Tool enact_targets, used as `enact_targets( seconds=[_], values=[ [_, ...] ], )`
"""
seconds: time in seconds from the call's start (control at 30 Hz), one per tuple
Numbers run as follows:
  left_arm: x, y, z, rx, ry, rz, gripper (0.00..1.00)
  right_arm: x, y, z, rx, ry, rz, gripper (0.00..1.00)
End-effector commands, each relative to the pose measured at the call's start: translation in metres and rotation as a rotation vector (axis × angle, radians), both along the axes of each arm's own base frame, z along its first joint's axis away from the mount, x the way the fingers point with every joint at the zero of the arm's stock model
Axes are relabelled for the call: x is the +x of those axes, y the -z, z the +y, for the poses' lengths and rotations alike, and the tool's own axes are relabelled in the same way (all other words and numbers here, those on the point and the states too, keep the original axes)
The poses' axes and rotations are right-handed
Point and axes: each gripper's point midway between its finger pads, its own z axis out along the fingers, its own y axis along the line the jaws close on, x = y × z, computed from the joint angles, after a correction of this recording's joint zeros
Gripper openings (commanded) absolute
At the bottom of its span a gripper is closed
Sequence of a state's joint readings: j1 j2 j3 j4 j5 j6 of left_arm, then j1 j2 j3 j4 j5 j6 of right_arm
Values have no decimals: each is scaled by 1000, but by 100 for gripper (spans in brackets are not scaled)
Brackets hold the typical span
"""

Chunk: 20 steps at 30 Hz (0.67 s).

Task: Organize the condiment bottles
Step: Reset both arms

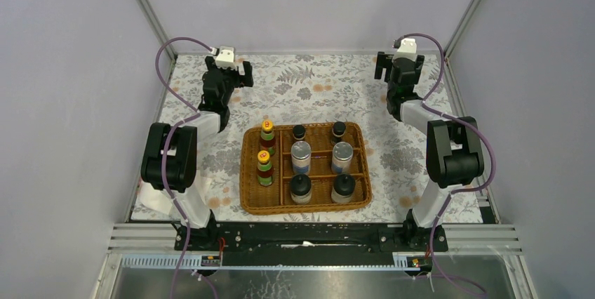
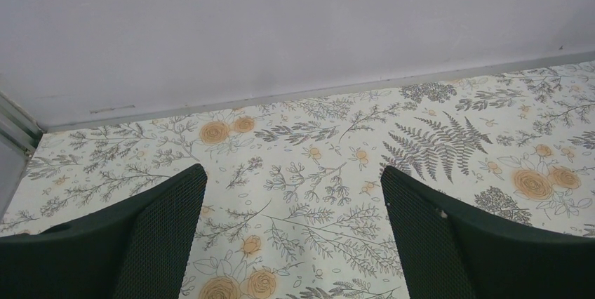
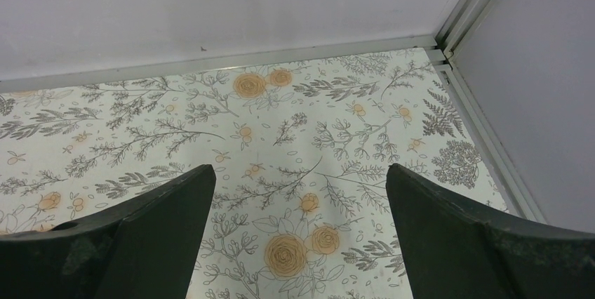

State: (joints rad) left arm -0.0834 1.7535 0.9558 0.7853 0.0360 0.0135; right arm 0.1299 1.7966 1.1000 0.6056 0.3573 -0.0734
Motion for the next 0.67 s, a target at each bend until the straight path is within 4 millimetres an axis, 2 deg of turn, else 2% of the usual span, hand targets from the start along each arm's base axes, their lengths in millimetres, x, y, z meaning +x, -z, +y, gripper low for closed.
enact_targets(
  seconds=[0.0,0.2,0.47,0.63],
  values=[
    [3,-5,3,12,-14,-33,99,5,-12,-5,6,31,-68,100],
    [5,-2,7,29,-33,-17,99,6,-6,-3,11,16,-54,100],
    [8,3,22,23,-94,1,99,7,0,-7,12,46,-35,100],
    [9,6,25,10,-104,8,99,6,-3,-8,25,65,-49,100]
  ],
)
